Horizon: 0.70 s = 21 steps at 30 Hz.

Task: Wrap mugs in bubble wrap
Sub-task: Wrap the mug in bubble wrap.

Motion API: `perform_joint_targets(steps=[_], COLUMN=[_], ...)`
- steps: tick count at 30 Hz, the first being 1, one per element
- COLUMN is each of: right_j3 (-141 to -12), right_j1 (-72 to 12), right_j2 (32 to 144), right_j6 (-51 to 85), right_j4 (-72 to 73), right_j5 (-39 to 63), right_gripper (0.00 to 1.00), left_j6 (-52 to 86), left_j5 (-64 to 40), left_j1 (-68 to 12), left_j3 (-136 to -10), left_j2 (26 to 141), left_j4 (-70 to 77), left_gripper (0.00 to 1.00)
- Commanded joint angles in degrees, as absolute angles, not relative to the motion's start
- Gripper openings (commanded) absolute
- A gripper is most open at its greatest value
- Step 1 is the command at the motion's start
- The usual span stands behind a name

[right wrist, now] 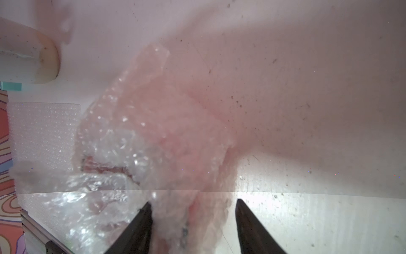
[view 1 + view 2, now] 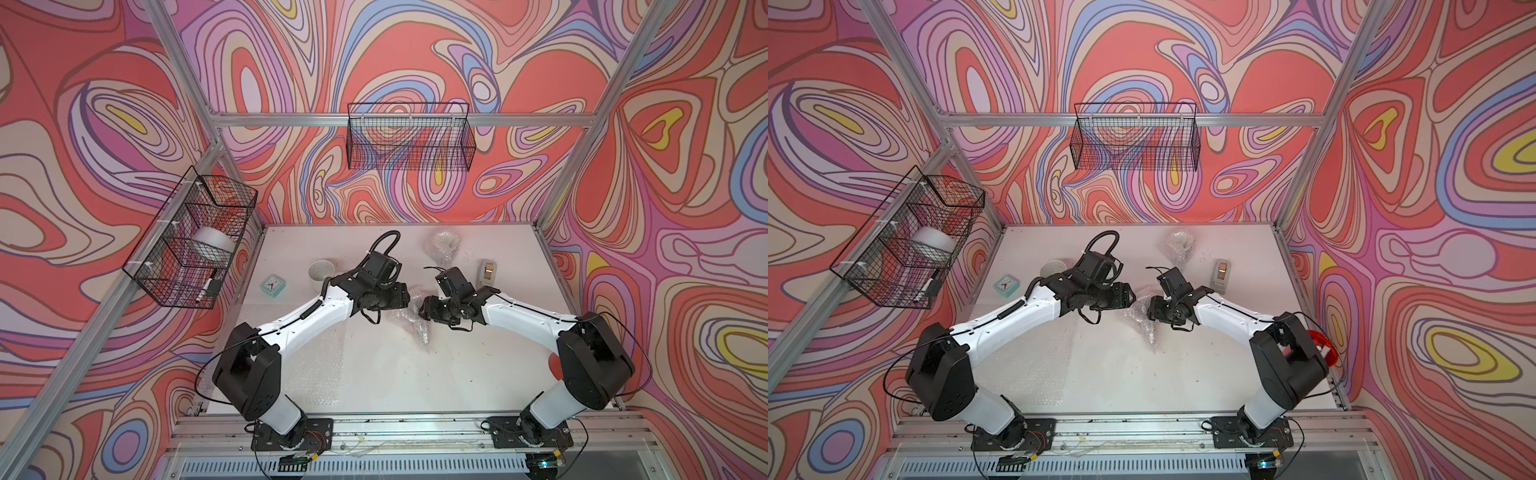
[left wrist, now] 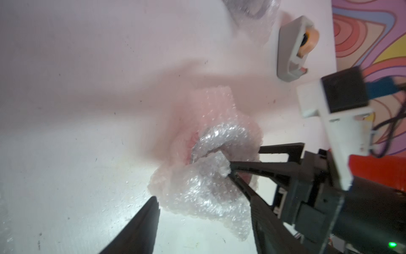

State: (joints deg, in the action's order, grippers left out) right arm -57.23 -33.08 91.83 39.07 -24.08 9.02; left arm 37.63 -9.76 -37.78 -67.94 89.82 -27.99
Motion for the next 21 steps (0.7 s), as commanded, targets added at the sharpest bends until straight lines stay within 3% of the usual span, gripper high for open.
perform_joint_targets(steps=[1,5,14,21], right_j3=[-57.96,-58.09,-58.53,-58.88], right_j1=[-32.97,-32.96,-32.96,-32.96], right_j2=[93.08,93.27,93.87,93.97], right_j6=[39.34,39.54,39.2,38.95], right_j4=[-25.36,-25.4,-25.67,-26.1], right_j5=[7.3,7.38,7.48,7.47], right_gripper=[0.59,0.59,0.58,0.58], left_j6=[34.92,35.65,35.25,33.75], left_j5=[-6.87,-3.83,-10.54,-9.24], left_j1=[-37.61,-37.61,-37.19,-36.74], left_j3=[-65.61,-64.08,-65.61,-70.93], left_j2=[88.76,87.52,90.64,95.1], left_j4=[-32.14,-32.77,-24.35,-26.97], left_gripper=[0.68,0.51,0.6,0.39])
